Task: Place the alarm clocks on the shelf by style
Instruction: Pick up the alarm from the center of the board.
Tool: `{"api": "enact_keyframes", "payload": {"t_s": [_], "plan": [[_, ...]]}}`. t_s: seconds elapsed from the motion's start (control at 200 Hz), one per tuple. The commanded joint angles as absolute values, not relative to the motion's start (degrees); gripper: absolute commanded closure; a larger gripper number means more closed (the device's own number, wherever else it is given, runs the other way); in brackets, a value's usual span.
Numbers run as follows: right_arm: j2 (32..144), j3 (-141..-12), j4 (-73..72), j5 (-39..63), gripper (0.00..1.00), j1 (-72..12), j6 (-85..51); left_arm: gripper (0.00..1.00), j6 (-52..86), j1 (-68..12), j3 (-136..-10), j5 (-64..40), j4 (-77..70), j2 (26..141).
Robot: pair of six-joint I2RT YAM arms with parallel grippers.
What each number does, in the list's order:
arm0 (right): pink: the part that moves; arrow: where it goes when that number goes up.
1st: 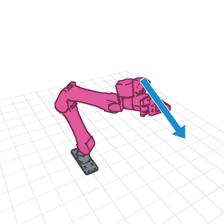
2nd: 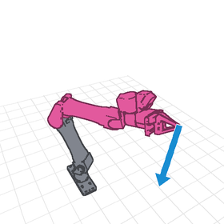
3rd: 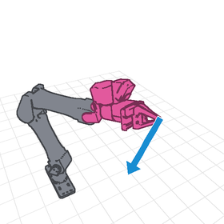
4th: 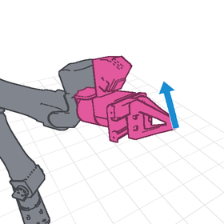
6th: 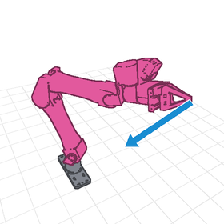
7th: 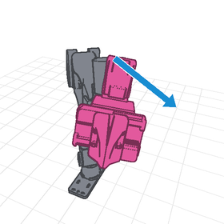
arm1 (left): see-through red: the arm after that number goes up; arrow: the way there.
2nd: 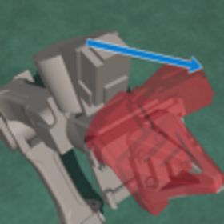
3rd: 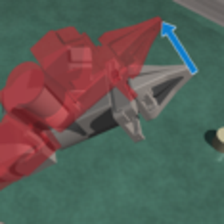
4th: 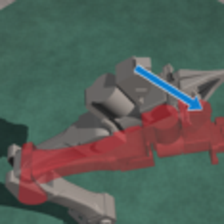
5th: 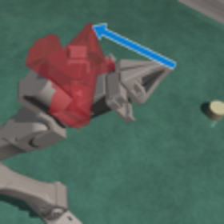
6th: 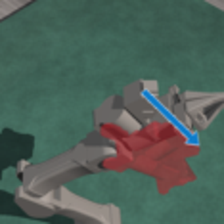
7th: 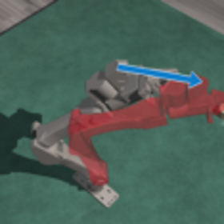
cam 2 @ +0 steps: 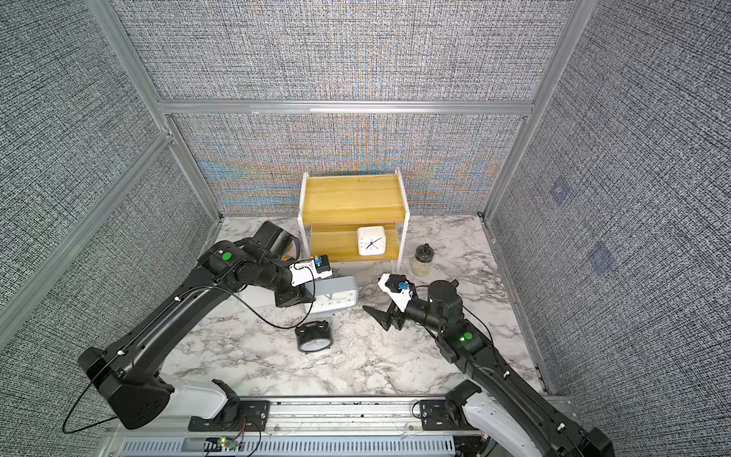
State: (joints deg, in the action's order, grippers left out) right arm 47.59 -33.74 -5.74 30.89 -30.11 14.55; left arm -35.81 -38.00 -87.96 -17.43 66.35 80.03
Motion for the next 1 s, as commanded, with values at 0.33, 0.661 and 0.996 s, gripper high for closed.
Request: {"api": "enact_keyframes", "payload": {"t_s": [0.33, 0.661, 0.996], "plan": [[55.24, -40.51, 1.78, 46.23, 0.16, -30.5, 22.07, 0.71, -44.14, -37.88, -85.06, -28.16, 63.12, 75.61], [56.14, -41.35, 2.13, 47.96, 0.29, -31.11, 22.11, 0.71, -45.18, -37.84, -84.46, -29.44, 62.67, 75.5], [56.78, -41.99, 3.26, 48.26, 0.55, -31.52, 22.54, 0.69, -44.85, -37.88, -83.72, -29.4, 61.08, 75.0]]}}
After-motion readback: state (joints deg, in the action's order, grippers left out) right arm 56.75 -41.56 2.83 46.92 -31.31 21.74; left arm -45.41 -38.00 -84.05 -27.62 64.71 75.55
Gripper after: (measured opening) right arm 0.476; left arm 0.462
